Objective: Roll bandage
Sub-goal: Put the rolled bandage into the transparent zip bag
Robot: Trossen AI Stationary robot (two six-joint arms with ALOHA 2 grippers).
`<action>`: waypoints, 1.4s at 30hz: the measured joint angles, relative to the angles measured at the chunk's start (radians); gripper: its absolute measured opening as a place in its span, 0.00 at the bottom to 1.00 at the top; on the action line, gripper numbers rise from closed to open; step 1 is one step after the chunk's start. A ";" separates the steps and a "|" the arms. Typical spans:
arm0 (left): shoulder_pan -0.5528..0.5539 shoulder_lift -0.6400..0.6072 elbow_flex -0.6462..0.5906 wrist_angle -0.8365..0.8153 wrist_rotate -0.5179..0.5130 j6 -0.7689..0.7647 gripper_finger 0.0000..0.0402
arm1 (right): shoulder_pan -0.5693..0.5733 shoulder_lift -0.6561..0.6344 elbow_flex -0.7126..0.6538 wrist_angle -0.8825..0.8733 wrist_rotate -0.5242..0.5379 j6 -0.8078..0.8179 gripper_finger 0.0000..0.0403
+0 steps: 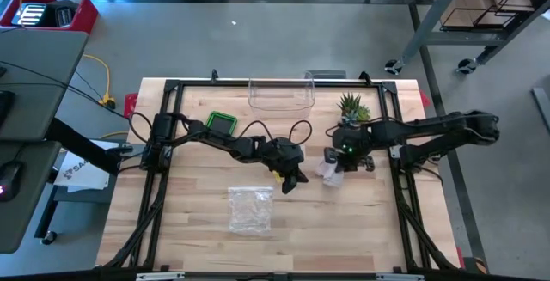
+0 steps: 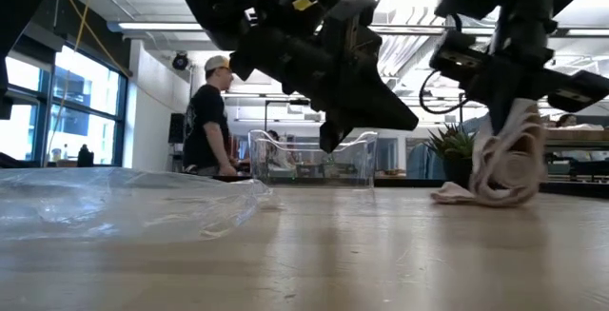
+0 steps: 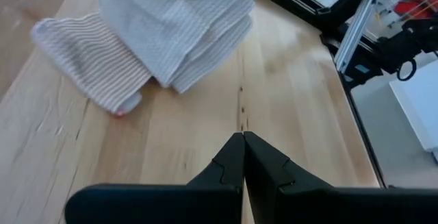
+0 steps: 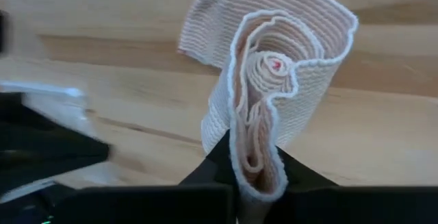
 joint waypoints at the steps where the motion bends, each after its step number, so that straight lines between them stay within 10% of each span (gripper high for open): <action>1: 0.002 0.000 0.000 -0.002 0.000 -0.003 0.00 | -0.008 0.000 0.000 0.019 0.004 0.000 0.05; 15: 0.004 0.000 0.000 -0.005 0.002 0.012 0.00 | -0.080 0.000 0.000 0.142 0.046 -0.013 0.40; 25: 0.025 -0.002 0.000 -0.010 0.019 0.000 0.00 | -0.120 -0.064 0.000 0.270 0.154 -0.113 0.45; 35: 0.072 -0.016 0.000 -0.007 0.013 -0.033 0.00 | 0.101 -0.265 0.000 -0.265 0.163 0.142 0.45; 42: 0.086 -0.016 0.000 -0.026 -0.042 -0.019 0.00 | 0.235 -0.267 -0.096 -0.254 0.225 0.294 0.45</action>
